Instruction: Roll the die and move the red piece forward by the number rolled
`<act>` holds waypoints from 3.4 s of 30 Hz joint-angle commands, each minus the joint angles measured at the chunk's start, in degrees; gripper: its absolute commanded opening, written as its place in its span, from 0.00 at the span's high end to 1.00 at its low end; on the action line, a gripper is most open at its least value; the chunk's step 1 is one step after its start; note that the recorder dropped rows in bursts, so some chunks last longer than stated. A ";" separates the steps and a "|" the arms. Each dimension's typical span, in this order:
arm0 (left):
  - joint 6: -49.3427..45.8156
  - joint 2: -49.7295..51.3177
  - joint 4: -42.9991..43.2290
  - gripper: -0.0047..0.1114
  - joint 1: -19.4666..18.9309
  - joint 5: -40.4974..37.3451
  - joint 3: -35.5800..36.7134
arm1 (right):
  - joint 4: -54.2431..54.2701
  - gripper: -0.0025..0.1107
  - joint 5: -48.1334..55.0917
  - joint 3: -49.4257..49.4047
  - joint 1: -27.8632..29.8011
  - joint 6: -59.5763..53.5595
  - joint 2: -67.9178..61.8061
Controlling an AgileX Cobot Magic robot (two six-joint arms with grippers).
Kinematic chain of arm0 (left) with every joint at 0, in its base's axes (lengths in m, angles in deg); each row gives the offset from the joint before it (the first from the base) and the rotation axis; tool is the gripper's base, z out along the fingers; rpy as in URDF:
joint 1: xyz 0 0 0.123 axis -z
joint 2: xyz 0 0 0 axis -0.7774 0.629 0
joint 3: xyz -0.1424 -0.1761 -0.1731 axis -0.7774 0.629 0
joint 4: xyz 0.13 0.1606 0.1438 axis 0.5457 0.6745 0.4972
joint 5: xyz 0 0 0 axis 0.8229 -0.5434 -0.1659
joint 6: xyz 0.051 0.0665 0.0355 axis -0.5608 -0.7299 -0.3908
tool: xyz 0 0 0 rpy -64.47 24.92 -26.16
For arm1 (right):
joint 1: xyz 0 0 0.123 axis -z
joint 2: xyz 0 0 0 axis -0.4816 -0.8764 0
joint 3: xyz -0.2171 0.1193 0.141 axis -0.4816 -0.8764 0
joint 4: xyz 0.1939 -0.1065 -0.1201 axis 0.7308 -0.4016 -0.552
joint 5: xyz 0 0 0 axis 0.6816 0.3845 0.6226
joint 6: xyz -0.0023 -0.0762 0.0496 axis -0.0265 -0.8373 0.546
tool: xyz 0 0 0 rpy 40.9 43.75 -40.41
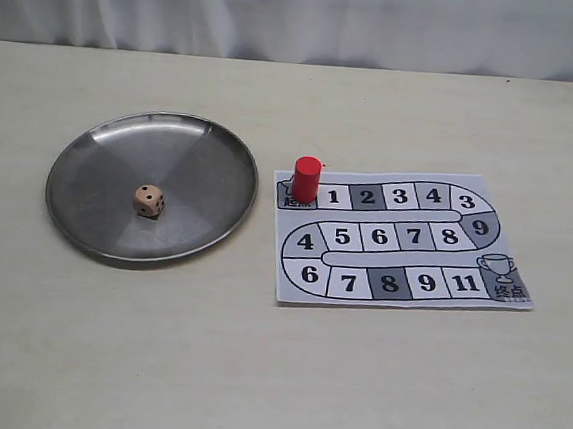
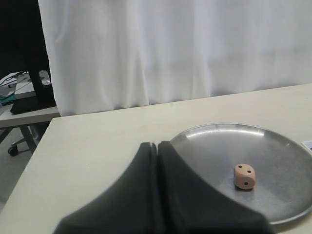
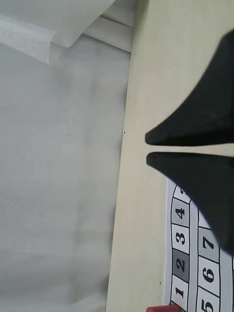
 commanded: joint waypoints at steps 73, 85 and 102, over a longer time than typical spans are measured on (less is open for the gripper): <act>0.05 -0.15 -0.03 0.96 -0.19 0.55 0.10 | 17.64 0.29 27.09 112.04 -44.83 -12.59 -138.25; 0.05 -0.15 -0.03 0.96 -0.19 0.55 0.10 | 17.64 0.56 24.24 112.18 -44.75 -17.27 -141.94; 0.05 -0.15 -0.03 0.96 -0.19 0.55 0.10 | 17.64 0.94 45.00 112.98 -33.55 -12.65 -121.05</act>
